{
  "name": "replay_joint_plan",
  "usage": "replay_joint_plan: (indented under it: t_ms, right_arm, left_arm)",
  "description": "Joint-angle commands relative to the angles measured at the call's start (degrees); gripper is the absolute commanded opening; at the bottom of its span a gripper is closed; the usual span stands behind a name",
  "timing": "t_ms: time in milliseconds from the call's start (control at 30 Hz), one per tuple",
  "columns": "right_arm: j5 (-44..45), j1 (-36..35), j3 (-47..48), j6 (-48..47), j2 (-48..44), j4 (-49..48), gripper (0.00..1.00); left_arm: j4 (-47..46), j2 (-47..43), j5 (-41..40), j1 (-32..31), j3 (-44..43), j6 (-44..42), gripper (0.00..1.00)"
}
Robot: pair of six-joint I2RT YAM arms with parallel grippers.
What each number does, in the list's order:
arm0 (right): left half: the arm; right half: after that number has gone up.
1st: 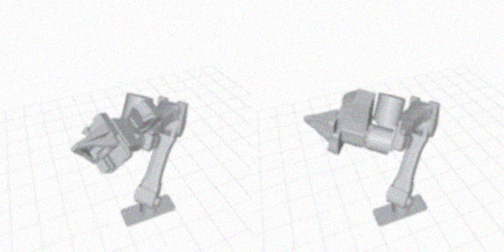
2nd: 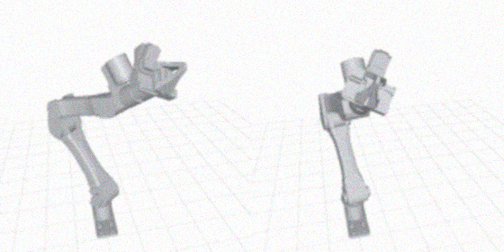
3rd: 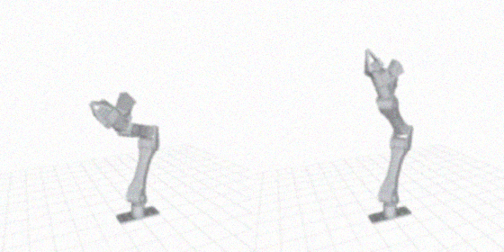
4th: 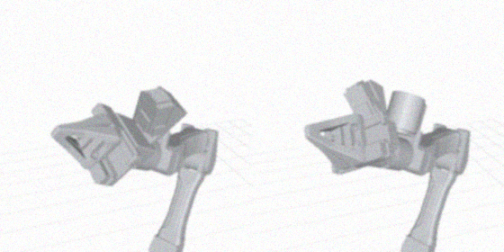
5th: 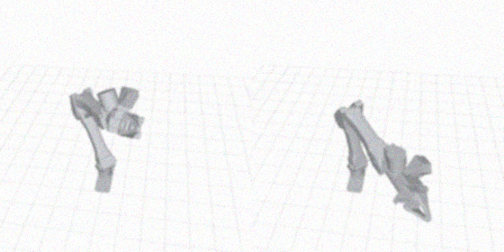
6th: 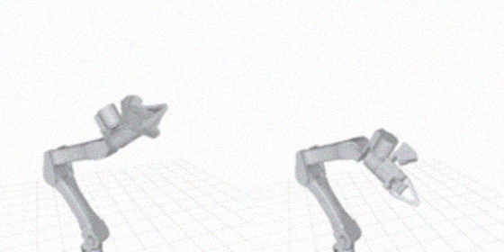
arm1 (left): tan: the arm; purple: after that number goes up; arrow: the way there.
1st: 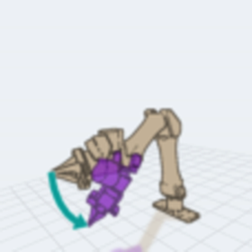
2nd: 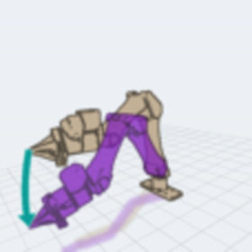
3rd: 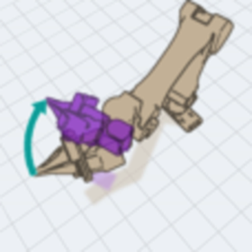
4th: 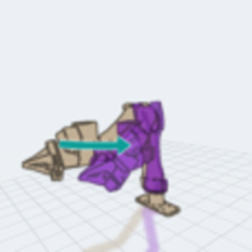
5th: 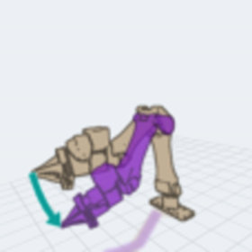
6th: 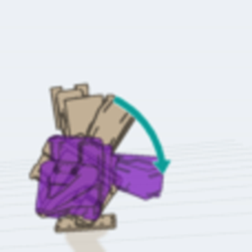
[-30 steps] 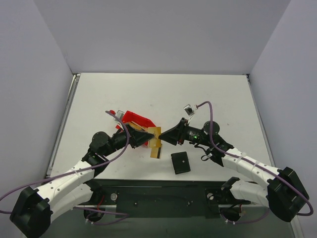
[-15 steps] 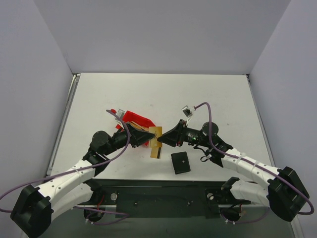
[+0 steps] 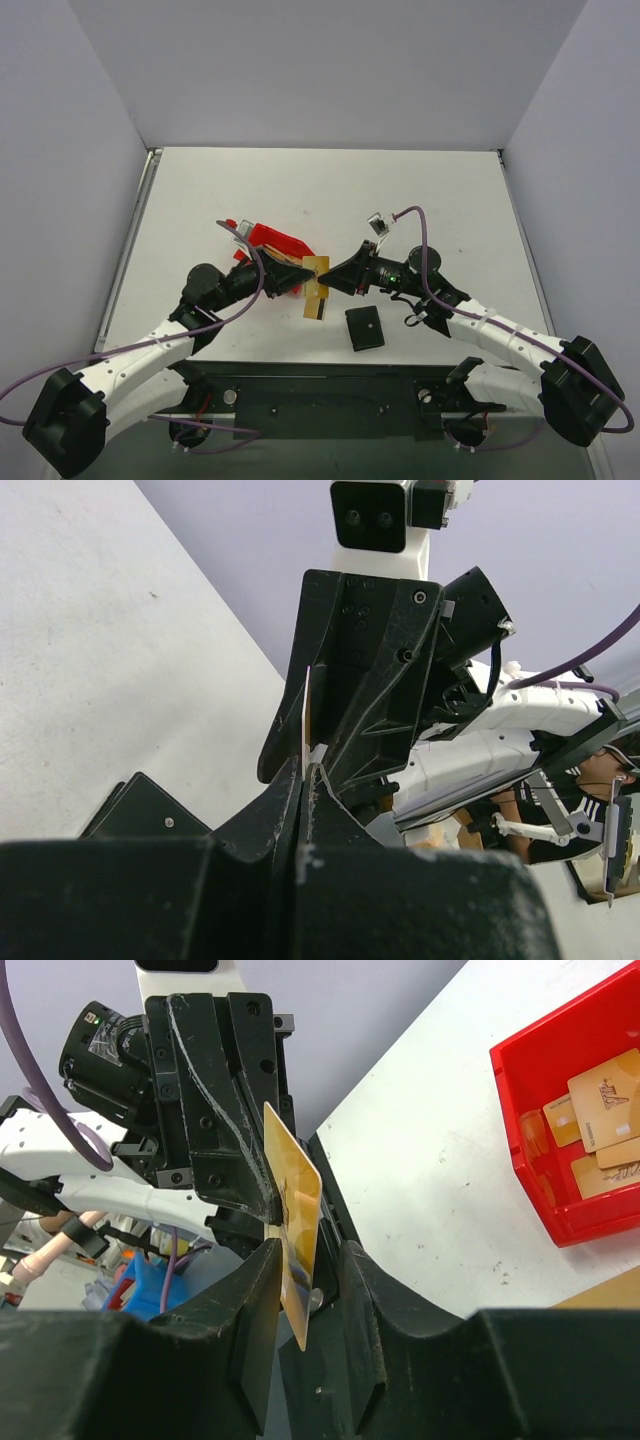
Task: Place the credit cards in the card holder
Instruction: Turn over the card slot in the card holder.
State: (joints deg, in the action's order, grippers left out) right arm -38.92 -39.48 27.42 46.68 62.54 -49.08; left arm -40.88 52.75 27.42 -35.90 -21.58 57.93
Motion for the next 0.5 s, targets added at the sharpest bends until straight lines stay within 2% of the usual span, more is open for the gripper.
replay_joint_plan:
  t_ms: [0,133,267,367,400,467]
  right_arm:
    - [0.5,-0.3,1.8,-0.3,-1.0,-3.7,0.25]
    - [0.7,-0.3,2.4,-0.4,-0.7,-2.8,0.19]
    - [0.9,-0.4,3.5,-0.5,-0.4,0.0,0.04]
    - [1.1,-0.4,3.6,-0.5,-0.6,1.1,0.0]
    - [1.3,-0.4,3.6,-0.7,-0.8,1.4,0.0]
    - [2.0,-0.3,3.5,-1.5,-1.7,3.0,0.0]
  left_arm:
    - [-4.4,0.6,2.2,0.1,-2.0,0.4,0.0]
    - [-5.0,1.1,2.5,0.0,-1.8,0.6,0.0]
    - [-5.3,1.9,2.8,0.0,-1.9,0.7,0.0]
    - [-5.4,2.3,2.1,0.0,-1.7,0.7,0.18]
    - [-5.3,2.3,1.8,0.1,-1.5,0.6,0.31]
    - [-4.7,2.2,1.0,0.4,-1.4,0.4,0.48]
